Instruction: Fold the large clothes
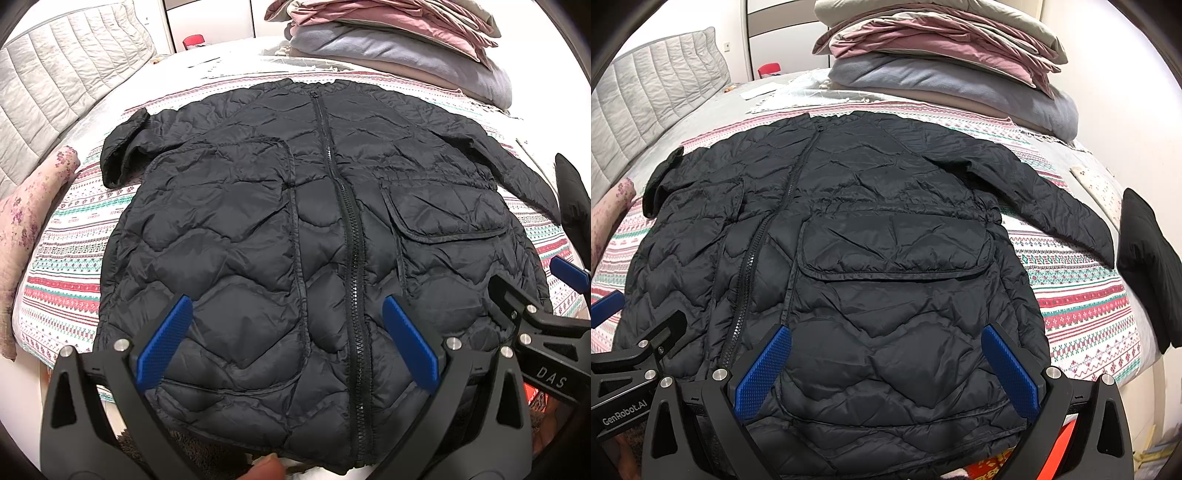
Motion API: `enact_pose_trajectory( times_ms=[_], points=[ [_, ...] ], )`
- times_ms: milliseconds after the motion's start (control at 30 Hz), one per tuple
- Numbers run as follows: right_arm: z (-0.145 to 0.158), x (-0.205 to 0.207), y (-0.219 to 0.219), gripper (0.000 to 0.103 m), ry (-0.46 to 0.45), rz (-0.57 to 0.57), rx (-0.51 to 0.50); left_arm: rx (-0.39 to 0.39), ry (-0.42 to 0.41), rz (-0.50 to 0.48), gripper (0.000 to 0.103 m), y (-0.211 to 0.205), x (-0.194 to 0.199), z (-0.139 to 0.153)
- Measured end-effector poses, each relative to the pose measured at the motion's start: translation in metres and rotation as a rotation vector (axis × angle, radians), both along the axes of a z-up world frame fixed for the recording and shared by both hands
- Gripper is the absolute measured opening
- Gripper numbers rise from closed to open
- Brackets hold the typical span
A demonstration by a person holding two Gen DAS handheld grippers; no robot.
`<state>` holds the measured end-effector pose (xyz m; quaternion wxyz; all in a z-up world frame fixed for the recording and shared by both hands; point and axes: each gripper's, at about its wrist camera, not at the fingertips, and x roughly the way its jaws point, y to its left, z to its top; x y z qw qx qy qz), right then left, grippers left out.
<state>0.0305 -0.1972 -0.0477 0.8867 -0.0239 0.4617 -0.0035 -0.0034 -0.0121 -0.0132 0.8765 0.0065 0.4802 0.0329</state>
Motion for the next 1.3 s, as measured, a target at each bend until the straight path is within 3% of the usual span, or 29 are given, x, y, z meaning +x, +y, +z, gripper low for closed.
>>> enact_pose_trajectory(
  times_ms=[500,700,800,933,1167,1300],
  points=[
    [-0.002,0.001,-0.005,0.103,-0.002,-0.007,0.009,0.010,-0.014,0.022,0.102,0.008,0.001,-0.001],
    [0.000,0.007,-0.016,0.103,-0.017,-0.032,0.034,-0.063,-0.096,-0.028,0.102,0.013,0.002,0.009],
    [0.003,0.014,-0.015,0.103,-0.040,0.007,0.090,-0.051,-0.157,-0.066,0.102,0.017,0.007,0.017],
    [0.017,0.032,-0.003,0.103,-0.087,0.061,0.018,-0.083,-0.151,-0.059,0.102,0.046,0.035,0.028],
    [0.040,0.099,-0.002,0.103,-0.087,0.108,0.082,0.053,-0.217,0.089,0.102,0.118,0.092,0.041],
    [0.018,0.137,-0.006,0.103,-0.065,0.101,0.098,0.108,-0.178,0.144,0.102,0.173,0.144,0.018]
  ],
)
